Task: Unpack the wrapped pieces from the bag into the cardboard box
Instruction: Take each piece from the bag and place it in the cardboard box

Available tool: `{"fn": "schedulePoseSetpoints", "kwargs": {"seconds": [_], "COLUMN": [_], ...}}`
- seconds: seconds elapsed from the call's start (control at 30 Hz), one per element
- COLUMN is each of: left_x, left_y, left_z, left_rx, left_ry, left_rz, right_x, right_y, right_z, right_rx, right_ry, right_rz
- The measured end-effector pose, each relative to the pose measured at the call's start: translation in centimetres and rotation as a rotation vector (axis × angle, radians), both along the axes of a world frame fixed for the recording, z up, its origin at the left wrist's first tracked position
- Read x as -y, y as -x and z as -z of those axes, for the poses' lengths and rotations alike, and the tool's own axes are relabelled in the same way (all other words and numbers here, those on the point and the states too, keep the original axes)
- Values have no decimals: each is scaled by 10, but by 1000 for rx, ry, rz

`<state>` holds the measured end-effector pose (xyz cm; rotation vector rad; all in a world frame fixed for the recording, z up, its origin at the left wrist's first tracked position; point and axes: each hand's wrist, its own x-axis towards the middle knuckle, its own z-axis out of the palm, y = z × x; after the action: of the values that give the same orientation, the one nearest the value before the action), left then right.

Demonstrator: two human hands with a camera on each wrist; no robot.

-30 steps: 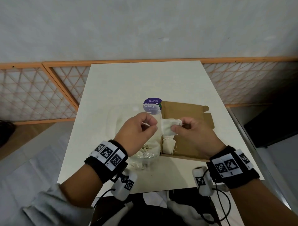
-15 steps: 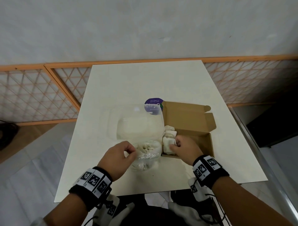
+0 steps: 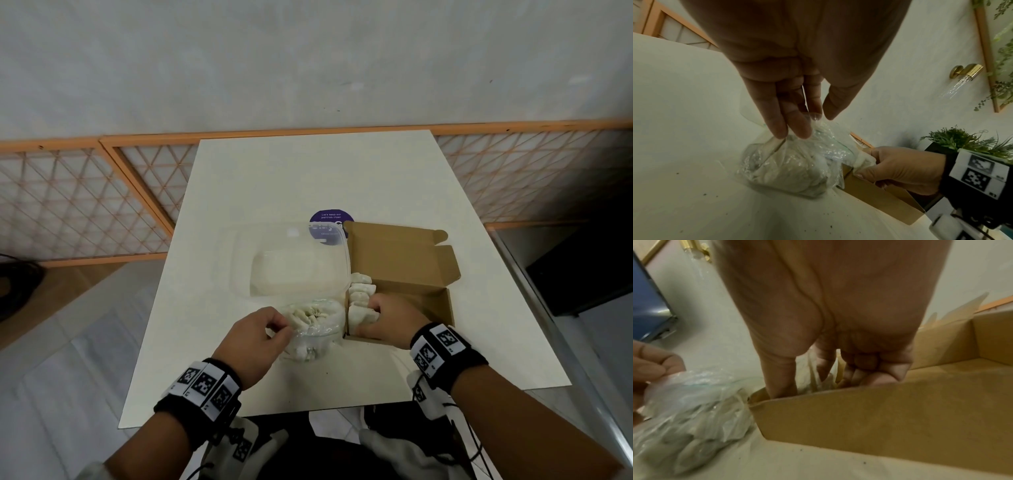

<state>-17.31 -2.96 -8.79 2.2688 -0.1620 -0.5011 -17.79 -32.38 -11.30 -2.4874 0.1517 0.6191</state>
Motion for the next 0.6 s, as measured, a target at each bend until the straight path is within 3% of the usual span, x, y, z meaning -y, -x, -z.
{"fn": "schedulePoseSetpoints", "kwargs": {"seconds": [0.3, 0.6], "left_x": [1, -1], "left_y": [0, 0], "left_z": [1, 5], "left_rx": [-9, -17], "left_ry": [0, -2], "left_rz": [3, 6], "right_x": [-12, -6], "right_y": [5, 6], "right_z": [5, -2], "right_rx": [159, 278], "right_ry": [61, 144], "right_rz": [-20, -170]}}
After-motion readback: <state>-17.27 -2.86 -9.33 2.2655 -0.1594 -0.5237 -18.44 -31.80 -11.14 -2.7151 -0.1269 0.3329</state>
